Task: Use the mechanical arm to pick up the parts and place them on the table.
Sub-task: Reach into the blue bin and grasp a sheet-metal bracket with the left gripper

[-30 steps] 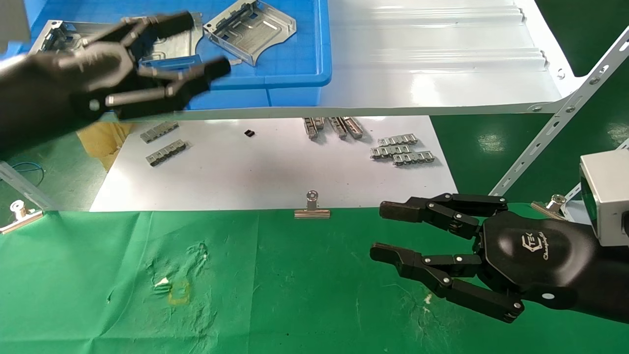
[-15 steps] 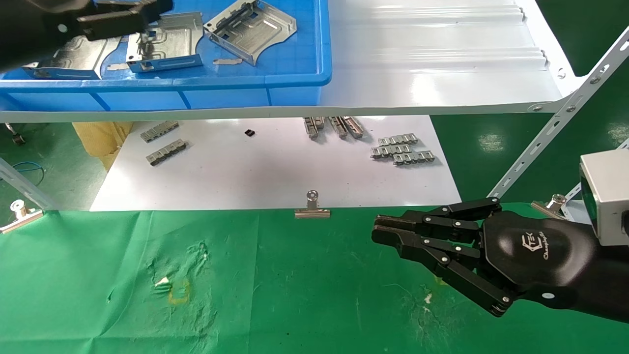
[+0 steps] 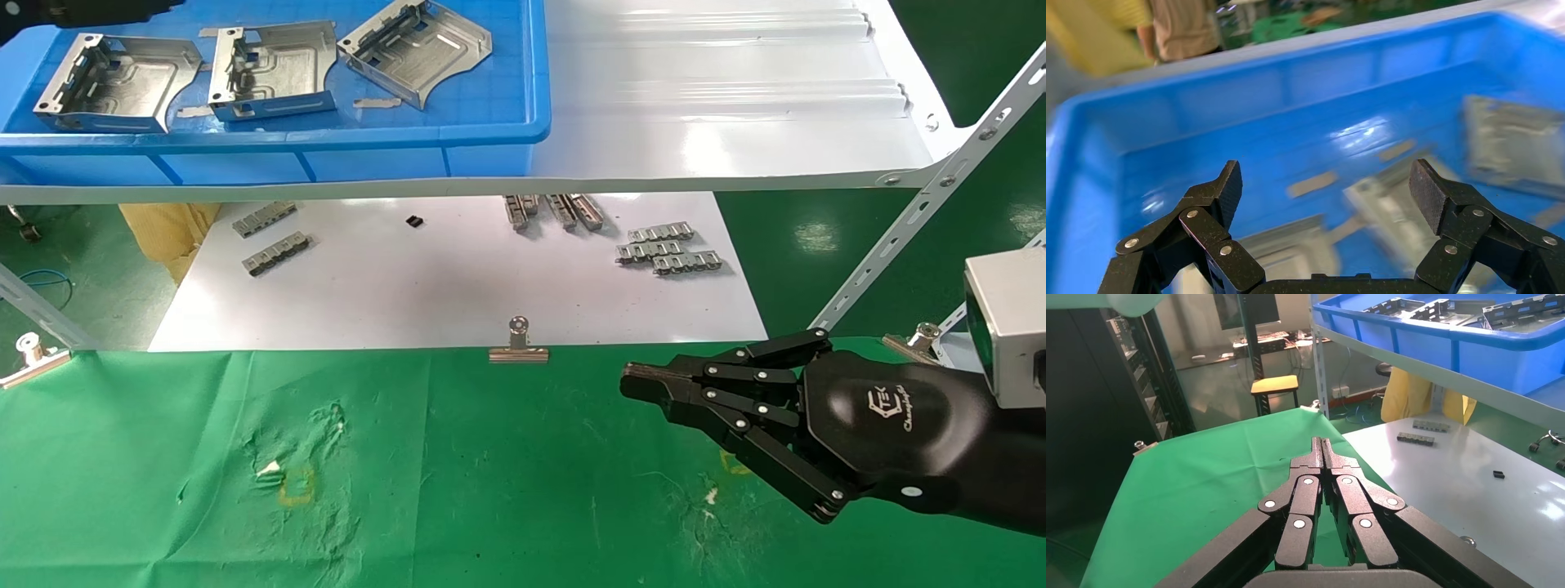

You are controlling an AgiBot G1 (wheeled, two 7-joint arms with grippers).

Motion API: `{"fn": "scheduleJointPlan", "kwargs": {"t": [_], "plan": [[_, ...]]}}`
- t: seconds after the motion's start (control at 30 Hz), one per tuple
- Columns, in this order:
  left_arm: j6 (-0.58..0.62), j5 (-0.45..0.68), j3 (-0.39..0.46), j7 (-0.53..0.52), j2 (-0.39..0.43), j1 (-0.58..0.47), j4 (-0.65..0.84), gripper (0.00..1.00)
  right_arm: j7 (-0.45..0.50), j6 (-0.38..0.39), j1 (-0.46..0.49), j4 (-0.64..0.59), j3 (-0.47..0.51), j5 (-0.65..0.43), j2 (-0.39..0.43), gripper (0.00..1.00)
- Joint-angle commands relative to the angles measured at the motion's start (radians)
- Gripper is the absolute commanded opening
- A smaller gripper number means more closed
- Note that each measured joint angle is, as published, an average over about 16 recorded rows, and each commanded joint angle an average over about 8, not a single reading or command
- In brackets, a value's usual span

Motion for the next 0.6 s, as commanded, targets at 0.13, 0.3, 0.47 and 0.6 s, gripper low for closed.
{"fn": "scheduleJointPlan", "kwargs": {"t": [0.13,0.3,0.47,0.6], "plan": [[-0.025,0.095,0.047,-0.099,0.009,-0.057,0.036,1.0,0.0,0.0,0.0,0.0,0.0,0.0,0.0,0.0],[-0.045,0.163,0.079,-0.181,0.006,-0.072,0.032,1.0,0.0,0.0,0.0,0.0,0.0,0.0,0.0,0.0],[-0.071,0.209,0.097,-0.253,-0.005,-0.064,0.017,1.0,0.0,0.0,0.0,0.0,0.0,0.0,0.0,0.0],[-0.089,0.235,0.106,-0.321,-0.016,-0.05,-0.003,1.0,0.0,0.0,0.0,0.0,0.0,0.0,0.0,0.0]]}}
